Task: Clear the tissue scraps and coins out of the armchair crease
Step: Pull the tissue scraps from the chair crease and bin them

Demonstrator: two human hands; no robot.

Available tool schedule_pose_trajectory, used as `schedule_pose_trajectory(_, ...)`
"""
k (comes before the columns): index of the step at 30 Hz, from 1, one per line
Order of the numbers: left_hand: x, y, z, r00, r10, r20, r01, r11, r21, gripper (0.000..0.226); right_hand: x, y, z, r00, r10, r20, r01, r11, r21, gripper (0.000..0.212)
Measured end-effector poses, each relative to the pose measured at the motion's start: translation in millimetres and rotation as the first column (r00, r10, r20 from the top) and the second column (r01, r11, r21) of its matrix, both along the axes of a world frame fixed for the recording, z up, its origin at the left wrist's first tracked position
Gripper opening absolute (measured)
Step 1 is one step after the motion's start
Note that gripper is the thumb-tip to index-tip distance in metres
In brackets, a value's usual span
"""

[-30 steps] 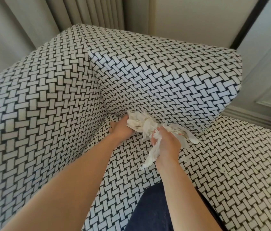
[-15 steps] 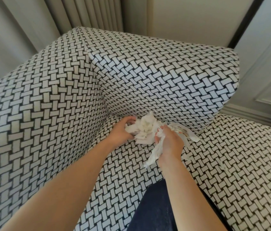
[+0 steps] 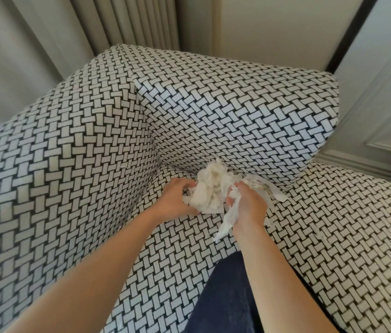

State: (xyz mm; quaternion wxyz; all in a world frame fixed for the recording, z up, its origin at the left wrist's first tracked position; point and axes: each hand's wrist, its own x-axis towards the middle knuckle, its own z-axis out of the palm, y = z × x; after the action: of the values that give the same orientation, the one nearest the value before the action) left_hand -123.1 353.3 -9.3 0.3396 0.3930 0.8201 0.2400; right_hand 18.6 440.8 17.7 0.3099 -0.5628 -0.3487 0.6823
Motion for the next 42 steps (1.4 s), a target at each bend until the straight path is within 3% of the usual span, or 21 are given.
schedule_pose_trajectory(6,9,-18,14,0.981,-0.002,0.193,-0.004,1.0,0.028,0.034,3,-5,1,0.999,0.033,0.017,-0.033,0.999,0.025,0.022)
schedule_pose_trajectory(10,20,-16,10,0.983,0.153,0.102,-0.168,0.972,0.162,0.013,5,-8,1,0.999,0.045,0.015,-0.045,0.999,0.022,0.019)
schedule_pose_trajectory(13,28,-7,10,0.94,0.294,0.175,-0.327,0.923,0.203,0.021,7,-9,1,0.998,0.064,0.027,-0.064,0.998,0.012,0.016)
schedule_pose_trajectory(16,33,3,11,0.89,0.372,0.265,-0.417,0.899,0.137,0.032,9,-12,3,0.997,0.075,0.032,-0.075,0.997,0.002,0.018)
schedule_pose_trajectory(21,36,4,6,0.867,0.457,0.2,-0.483,0.869,0.109,0.022,12,-15,5,0.998,0.057,0.016,-0.056,0.998,-0.034,0.019)
schedule_pose_trajectory(26,35,-15,19,0.891,0.412,0.19,-0.436,0.893,0.109,0.015,19,-20,9,0.998,-0.011,-0.064,0.0,0.987,-0.16,0.011)
schedule_pose_trajectory(31,28,-34,50,0.943,0.313,0.114,-0.322,0.944,0.069,0.017,27,-25,19,0.943,-0.082,-0.323,-0.032,0.942,-0.333,0.007)
schedule_pose_trajectory(38,33,-38,113,0.982,0.167,0.087,-0.169,0.985,0.019,0.018,45,-29,34,0.848,-0.029,-0.529,-0.155,0.941,-0.3,0.013)
schedule_pose_trajectory(42,52,-29,137,0.986,0.091,0.138,-0.105,0.99,0.096,0.024,76,-27,45,0.75,-0.042,-0.66,-0.193,0.941,-0.279,0.032)
